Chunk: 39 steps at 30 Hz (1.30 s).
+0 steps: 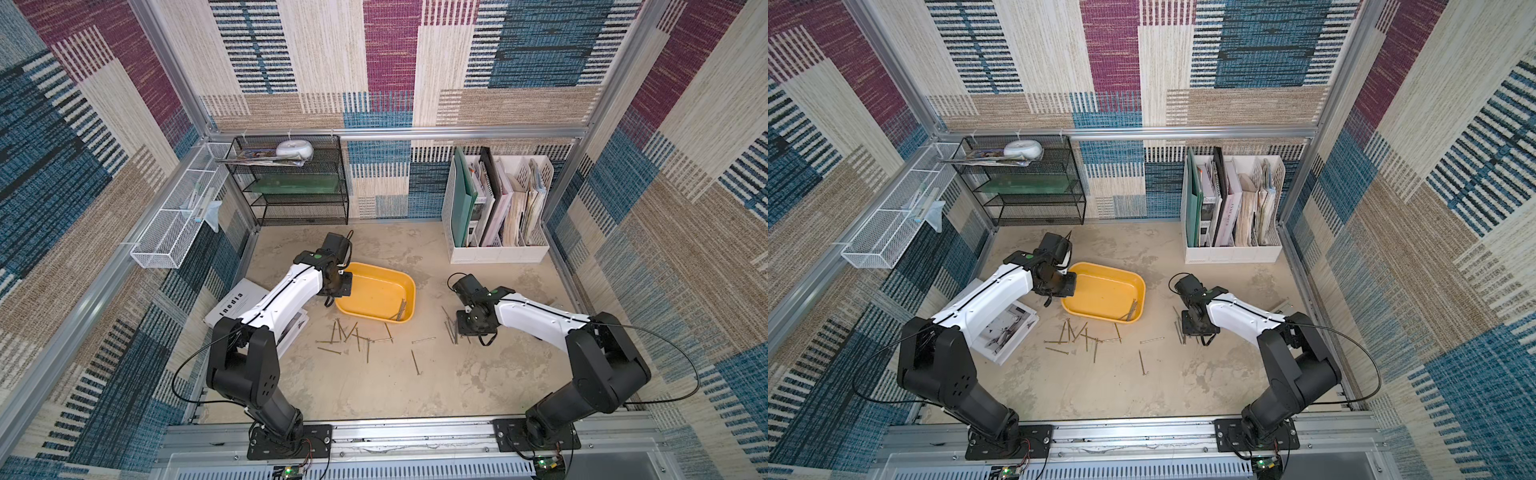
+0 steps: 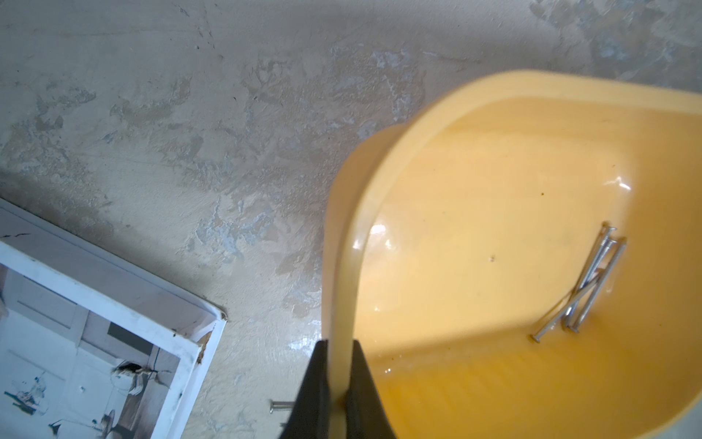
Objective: Put the nails on the desktop into the storage box
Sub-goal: Pick up the nail from the center of the board.
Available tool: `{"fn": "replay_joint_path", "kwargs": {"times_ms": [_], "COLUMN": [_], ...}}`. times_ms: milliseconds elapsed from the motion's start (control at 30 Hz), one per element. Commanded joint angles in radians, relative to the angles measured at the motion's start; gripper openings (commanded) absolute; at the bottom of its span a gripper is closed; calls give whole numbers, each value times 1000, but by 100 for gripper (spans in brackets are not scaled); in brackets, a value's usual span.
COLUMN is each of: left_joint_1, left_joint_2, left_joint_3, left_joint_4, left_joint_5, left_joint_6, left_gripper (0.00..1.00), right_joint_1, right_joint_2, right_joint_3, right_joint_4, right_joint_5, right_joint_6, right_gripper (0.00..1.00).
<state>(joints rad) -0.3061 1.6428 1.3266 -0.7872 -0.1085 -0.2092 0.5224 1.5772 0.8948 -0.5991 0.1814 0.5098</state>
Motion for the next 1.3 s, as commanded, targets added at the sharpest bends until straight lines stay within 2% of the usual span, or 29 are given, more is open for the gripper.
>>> {"fn": "replay_joint_path", "kwargs": {"times_ms": [0, 267, 433, 600, 767, 833, 1033, 1200, 1267], "left_joint_1": [-1, 0, 0, 0, -1, -1, -1, 0, 1], "left_joint_2": [3, -1, 2, -1, 0, -1, 1, 6, 6], "left_joint_3": [8, 8, 12, 10, 11, 10, 9, 11, 12], "left_joint_4": [-9, -8, -9, -9, -9, -9, -9, -9, -10], "left_joint_5": [2, 3, 7, 7, 8, 8, 7, 7, 6], "left_joint_6": [4, 6, 6, 6, 5, 7, 8, 8, 8], "left_gripper": [0, 0, 0, 0, 0, 0, 0, 0, 0], "right_joint_1": [-10, -13, -15, -26, -50, -60, -74, -58, -48], "right_joint_2": [23, 108, 89, 124, 165, 172, 51, -72, -89], "right_joint_3": [-10, 28, 20, 7, -10, -5, 46, 168, 206], "right_joint_4": [23, 68, 63, 63, 83, 74, 29, 19, 48], "right_joint_5": [0, -35, -25, -29, -47, -45, -24, -144, -244], "right_joint_6": [-10, -19, -21, -36, -48, -57, -63, -54, -47], "right_gripper": [23, 23, 23, 14, 0, 0, 0, 0, 0]}}
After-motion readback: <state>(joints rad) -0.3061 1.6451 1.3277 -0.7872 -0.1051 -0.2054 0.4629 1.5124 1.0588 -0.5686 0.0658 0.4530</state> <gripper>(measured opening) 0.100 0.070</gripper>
